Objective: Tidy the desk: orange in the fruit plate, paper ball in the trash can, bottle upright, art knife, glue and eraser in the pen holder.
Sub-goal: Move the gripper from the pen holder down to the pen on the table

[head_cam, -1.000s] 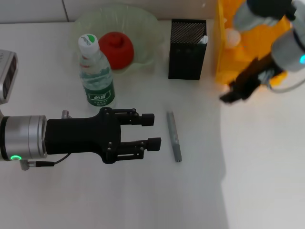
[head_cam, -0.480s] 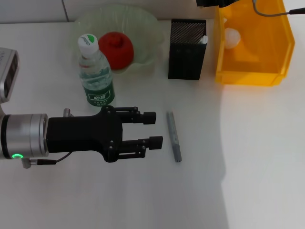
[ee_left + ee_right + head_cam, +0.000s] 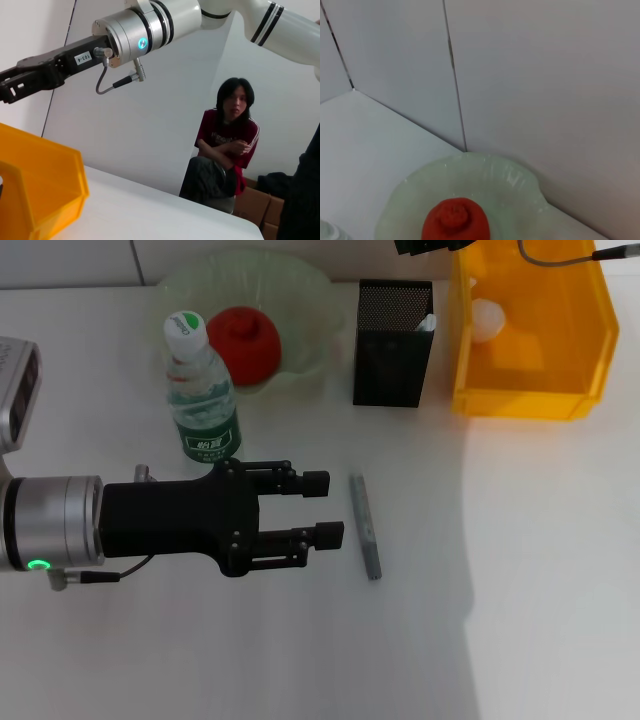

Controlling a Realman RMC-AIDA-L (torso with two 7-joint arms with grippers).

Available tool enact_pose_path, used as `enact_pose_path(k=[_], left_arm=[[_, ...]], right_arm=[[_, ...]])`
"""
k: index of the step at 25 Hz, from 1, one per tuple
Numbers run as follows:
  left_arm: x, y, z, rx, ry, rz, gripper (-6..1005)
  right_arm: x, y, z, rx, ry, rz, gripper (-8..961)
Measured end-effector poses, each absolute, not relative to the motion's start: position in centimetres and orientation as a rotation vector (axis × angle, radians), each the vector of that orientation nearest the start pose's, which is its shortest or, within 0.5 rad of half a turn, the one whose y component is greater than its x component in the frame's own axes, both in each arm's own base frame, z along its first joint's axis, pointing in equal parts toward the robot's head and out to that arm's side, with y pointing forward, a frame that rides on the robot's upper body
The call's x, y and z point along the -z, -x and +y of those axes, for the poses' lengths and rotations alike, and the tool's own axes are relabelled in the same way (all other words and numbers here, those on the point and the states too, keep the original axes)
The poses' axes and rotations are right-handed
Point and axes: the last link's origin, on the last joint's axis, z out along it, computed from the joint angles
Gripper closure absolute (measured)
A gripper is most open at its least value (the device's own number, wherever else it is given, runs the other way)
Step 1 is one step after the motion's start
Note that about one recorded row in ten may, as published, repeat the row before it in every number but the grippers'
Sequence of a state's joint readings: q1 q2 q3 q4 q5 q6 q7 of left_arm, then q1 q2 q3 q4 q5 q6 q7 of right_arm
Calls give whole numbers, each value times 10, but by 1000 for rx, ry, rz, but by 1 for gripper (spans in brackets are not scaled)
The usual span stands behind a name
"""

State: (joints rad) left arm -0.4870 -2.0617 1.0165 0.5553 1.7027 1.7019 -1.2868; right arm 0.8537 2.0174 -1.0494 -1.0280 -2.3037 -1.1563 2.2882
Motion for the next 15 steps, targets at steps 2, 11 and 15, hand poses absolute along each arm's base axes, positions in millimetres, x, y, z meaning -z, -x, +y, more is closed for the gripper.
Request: enact_pose_path(k=[2, 11, 15], left_arm=[[28, 233, 290, 994, 2939, -499, 378], [28, 233, 290, 993, 2940, -503, 378], [25, 236, 291, 974, 2947, -505, 378]], right_arm=[[-45, -124, 458, -225, 2473, 729, 361], [-70, -109, 428, -166, 2595, 733, 320], [-79, -101, 409, -19, 2626, 768, 326]])
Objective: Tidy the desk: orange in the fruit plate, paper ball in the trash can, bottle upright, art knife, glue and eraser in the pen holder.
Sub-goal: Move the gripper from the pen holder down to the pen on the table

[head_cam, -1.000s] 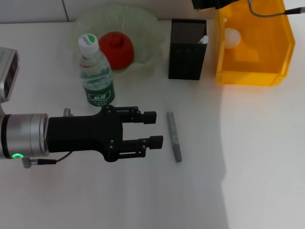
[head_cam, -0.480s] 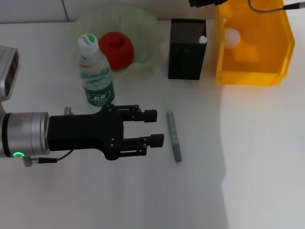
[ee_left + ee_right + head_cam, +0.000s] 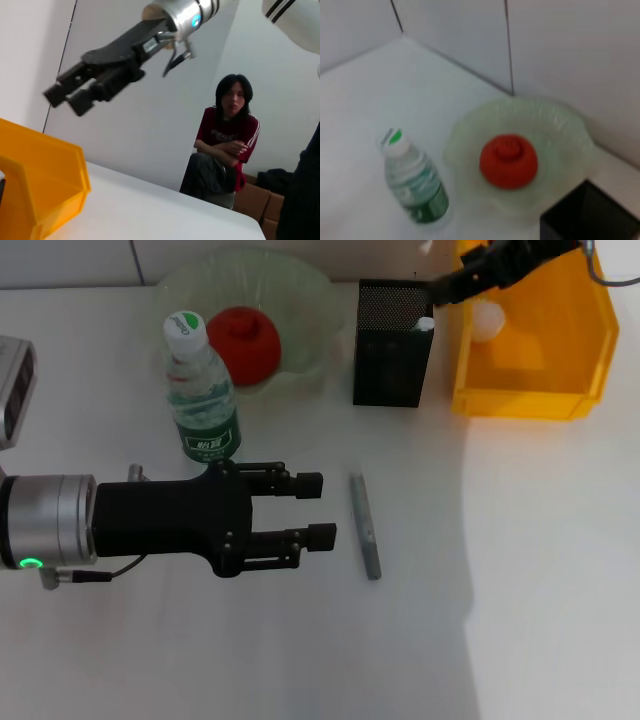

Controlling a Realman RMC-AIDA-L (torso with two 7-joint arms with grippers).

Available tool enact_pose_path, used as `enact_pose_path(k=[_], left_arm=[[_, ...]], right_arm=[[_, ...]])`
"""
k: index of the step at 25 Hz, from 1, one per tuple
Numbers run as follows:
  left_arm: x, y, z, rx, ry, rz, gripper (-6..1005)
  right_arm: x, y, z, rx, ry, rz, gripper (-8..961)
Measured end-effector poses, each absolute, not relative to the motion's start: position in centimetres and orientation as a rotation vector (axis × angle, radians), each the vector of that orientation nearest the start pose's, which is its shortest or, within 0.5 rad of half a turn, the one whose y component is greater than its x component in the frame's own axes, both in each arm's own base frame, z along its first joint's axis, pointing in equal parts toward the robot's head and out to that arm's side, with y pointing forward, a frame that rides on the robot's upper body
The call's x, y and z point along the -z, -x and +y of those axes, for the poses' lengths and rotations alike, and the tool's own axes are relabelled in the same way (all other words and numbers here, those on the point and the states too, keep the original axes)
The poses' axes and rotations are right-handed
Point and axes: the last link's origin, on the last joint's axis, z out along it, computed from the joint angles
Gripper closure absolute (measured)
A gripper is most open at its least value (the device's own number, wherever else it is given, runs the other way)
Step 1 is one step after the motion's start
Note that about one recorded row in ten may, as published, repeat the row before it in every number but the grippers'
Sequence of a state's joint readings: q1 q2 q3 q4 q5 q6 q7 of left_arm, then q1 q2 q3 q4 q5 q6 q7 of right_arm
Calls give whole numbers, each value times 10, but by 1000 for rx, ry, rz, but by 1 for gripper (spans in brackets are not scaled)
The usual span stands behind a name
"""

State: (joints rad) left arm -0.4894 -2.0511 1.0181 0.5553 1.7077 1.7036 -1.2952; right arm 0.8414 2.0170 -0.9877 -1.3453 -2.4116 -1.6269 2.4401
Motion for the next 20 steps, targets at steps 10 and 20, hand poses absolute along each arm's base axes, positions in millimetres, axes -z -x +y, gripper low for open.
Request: enact_pose_path(k=[10, 20], left_arm=[[21, 247, 287, 834, 3019, -532, 377], [15, 250, 289, 800, 3015, -512, 377]], right_arm=[[-17, -104, 379, 377, 2799, 936, 342], [35, -120, 385, 574, 2757, 890, 357]])
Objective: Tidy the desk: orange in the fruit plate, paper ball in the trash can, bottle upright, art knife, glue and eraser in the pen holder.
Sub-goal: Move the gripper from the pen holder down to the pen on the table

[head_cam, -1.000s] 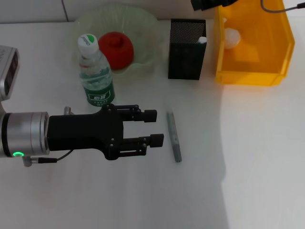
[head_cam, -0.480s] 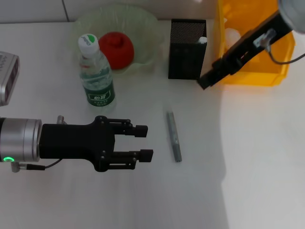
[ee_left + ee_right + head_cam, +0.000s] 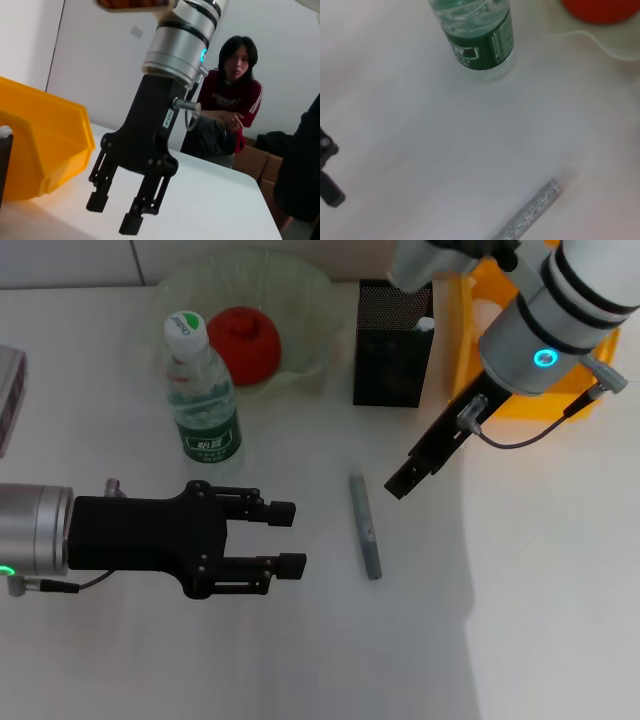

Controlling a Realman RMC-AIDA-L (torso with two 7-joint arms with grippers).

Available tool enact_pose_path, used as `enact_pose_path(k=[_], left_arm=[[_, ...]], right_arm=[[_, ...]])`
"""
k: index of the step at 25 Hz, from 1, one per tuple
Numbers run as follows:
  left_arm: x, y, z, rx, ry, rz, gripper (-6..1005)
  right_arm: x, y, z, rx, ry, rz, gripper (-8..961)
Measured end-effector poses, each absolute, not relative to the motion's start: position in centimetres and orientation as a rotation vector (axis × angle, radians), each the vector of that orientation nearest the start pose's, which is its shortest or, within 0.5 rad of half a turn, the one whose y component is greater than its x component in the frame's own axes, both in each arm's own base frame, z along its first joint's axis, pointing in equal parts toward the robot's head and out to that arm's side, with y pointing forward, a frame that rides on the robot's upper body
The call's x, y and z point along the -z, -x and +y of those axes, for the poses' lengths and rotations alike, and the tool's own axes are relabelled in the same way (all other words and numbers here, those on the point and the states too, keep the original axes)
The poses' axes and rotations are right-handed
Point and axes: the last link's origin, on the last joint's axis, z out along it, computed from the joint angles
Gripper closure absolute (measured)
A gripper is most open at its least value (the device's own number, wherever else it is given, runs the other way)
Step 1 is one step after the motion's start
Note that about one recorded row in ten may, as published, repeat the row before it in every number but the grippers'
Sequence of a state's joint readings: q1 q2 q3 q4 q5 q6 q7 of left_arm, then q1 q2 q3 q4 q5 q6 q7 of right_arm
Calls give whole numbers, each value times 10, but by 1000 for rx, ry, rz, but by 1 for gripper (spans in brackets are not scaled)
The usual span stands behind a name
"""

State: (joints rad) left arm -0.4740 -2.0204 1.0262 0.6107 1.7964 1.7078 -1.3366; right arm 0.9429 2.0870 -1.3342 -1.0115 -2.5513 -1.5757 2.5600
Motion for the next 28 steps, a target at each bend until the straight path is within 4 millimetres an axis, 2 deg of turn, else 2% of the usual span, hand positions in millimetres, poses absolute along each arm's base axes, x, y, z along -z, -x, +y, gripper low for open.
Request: enact_pose_path(k=[1, 6, 10, 13, 28], left_arm=[[16, 252, 288, 779, 3026, -514, 377], [16, 256, 287, 725, 3045, -518, 377], [16, 258, 287, 699, 3050, -527, 377], [15, 259, 288, 695, 3044, -526, 376], [19, 258, 287, 702, 3039, -544, 376]], right_arm=[[44, -122, 386, 572, 2755, 885, 359], [62, -126, 386, 524, 2762, 873, 367], [70, -128, 387, 521, 2751, 861, 373], [85, -133, 387, 506, 2740, 846, 378], [106, -141, 392, 432, 2688, 818, 401]])
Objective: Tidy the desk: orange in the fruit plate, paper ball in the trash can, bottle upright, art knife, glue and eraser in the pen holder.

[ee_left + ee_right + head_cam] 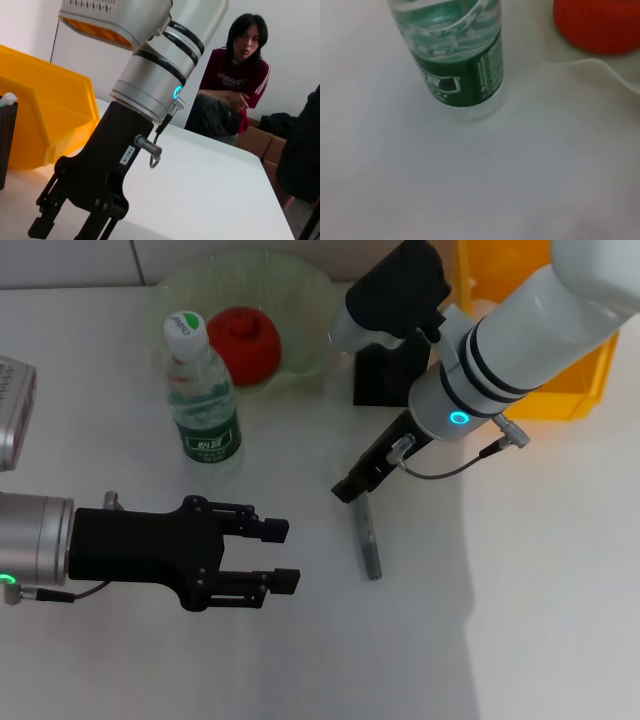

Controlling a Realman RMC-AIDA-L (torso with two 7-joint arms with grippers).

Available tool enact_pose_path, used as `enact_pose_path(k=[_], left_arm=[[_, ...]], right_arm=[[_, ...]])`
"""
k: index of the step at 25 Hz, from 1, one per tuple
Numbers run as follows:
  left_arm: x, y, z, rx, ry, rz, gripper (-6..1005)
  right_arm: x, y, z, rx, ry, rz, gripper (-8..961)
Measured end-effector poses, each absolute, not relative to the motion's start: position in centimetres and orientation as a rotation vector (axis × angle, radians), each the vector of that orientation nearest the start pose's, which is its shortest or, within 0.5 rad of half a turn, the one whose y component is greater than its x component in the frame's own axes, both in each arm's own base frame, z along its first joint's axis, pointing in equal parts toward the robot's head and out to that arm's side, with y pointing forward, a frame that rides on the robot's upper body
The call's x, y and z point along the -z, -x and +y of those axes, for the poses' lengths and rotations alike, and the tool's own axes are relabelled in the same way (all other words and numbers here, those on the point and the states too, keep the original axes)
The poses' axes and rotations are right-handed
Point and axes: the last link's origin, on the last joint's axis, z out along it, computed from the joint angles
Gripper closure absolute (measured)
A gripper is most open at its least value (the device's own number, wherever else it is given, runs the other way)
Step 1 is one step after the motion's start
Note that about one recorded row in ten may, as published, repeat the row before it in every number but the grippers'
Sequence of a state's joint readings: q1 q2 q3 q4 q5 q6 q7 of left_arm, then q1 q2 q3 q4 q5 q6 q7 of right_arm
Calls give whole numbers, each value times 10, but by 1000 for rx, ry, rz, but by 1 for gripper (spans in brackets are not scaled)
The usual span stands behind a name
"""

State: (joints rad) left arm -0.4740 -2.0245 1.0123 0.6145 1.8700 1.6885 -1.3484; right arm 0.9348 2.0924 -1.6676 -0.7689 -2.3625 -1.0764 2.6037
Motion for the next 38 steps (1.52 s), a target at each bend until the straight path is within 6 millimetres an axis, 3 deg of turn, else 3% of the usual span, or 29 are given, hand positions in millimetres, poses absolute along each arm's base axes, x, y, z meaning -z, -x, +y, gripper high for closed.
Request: enact_pose_path(k=[11, 30, 34, 37, 38], left_arm=[[21, 257, 286, 709, 3039, -550, 376], [22, 258, 286, 706, 3032, -556, 375], [22, 258, 286, 709, 3031, -557, 375], [22, 258, 286, 709, 3031, -556, 375], [22, 258, 286, 711, 3030, -556, 375]], right_arm=[[113, -143, 390, 436, 2683, 792, 418], [109, -144, 387, 416, 2690, 804, 824], [89, -131, 380, 289, 2713, 801, 827], [51, -112, 376, 110, 2697, 783, 829], [23, -103, 373, 0, 2658, 758, 830]])
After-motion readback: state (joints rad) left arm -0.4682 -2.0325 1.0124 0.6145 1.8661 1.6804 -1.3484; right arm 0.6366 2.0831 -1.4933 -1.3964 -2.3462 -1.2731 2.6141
